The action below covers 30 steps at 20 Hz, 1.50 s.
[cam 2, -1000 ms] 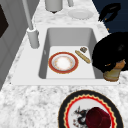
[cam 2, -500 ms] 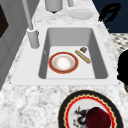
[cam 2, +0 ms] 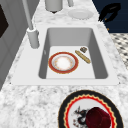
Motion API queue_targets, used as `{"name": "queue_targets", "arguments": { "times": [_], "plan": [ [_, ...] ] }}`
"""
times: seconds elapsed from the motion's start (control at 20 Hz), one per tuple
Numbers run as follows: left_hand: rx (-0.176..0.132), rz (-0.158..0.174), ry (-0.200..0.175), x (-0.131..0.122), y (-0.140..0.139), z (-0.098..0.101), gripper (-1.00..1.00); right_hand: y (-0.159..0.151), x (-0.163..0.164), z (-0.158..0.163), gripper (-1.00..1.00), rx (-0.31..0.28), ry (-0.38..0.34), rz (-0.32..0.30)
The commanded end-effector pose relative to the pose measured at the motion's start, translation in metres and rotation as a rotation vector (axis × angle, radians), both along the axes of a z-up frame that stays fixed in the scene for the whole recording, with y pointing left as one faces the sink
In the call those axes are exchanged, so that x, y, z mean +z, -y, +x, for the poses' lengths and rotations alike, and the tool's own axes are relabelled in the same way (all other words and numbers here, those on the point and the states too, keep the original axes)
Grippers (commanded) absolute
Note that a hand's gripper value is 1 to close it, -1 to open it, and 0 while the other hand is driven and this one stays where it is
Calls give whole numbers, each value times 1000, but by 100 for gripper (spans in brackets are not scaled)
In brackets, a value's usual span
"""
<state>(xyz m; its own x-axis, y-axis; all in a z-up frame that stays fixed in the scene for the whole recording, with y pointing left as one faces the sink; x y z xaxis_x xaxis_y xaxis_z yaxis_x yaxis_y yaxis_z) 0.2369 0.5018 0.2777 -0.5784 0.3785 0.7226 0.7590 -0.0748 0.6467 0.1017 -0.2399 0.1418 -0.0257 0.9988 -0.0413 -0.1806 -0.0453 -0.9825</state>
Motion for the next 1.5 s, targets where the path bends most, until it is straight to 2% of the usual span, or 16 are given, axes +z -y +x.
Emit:
{"name": "queue_targets", "arguments": {
  "times": [0.0,0.1,0.3,0.4,0.7,0.95,1.0,1.1,1.2,1.35,1.45],
  "plan": [
    [51,-55,-21,-23,-7,-19,100,0,0,0,0,0,0,0],
    [67,-53,-14,-40,-5,-19,100,0,0,0,0,0,0,0],
    [125,-34,-22,-70,-6,-15,100,0,0,0,0,0,0,0],
    [124,-31,-2,-84,-7,-16,100,0,0,0,0,0,0,0],
    [111,-17,1,-117,-19,-24,100,0,0,0,0,0,0,0],
    [105,-44,18,-146,-30,-22,100,0,0,0,0,0,0,0],
    [114,-49,23,-151,-29,-22,100,0,0,0,0,0,0,0],
    [109,-80,48,-148,-27,-18,100,0,0,0,0,0,0,0],
    [102,-79,60,-146,-26,-17,100,0,0,0,0,0,0,0],
    [97,-73,52,-143,-26,-15,100,0,0,0,0,0,0,0],
    [115,-73,34,-144,-27,-18,100,0,0,0,0,0,0,0]
  ]
}}
